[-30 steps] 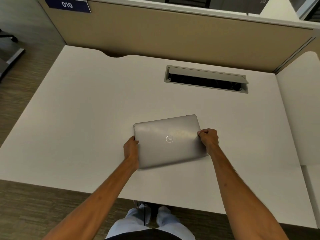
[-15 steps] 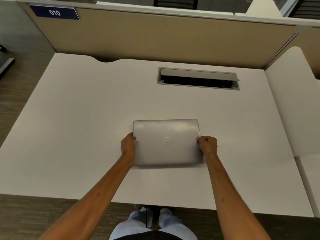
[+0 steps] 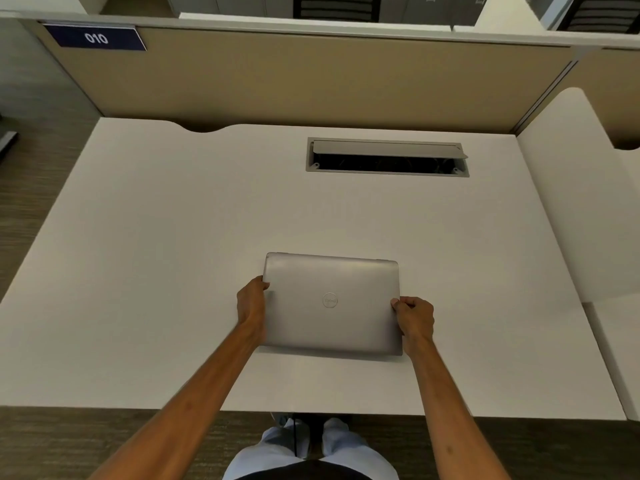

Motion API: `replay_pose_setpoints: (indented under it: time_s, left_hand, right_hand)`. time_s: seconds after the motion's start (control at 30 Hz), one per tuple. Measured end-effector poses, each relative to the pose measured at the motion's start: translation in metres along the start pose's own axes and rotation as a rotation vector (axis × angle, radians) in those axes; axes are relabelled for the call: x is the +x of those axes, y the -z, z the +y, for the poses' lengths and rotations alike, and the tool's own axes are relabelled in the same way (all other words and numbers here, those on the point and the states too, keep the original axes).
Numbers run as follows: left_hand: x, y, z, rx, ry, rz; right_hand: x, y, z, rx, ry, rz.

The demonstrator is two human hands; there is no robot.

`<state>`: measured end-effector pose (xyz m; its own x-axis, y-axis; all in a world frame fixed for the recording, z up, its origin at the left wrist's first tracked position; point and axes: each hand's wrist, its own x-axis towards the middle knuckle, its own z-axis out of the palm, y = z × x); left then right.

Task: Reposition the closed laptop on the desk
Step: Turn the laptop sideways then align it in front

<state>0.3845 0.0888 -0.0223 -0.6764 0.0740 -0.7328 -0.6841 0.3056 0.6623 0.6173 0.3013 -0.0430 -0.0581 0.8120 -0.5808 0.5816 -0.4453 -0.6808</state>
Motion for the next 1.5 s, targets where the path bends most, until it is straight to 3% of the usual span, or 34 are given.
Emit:
replay_pose_setpoints:
  time_s: [1.23, 1.5]
  left_hand:
    - [-0.011, 0.012, -0.022, 0.055, 0.026, -0.019]
    - [-0.019, 0.008, -0.020, 0.313, -0.164, -0.046]
  right_hand:
    - [-0.011, 0.011, 0.012, -0.109, 0.071, -0.013]
    - [-0.017, 0.013, 0.008, -0.116, 0.074, -0.031]
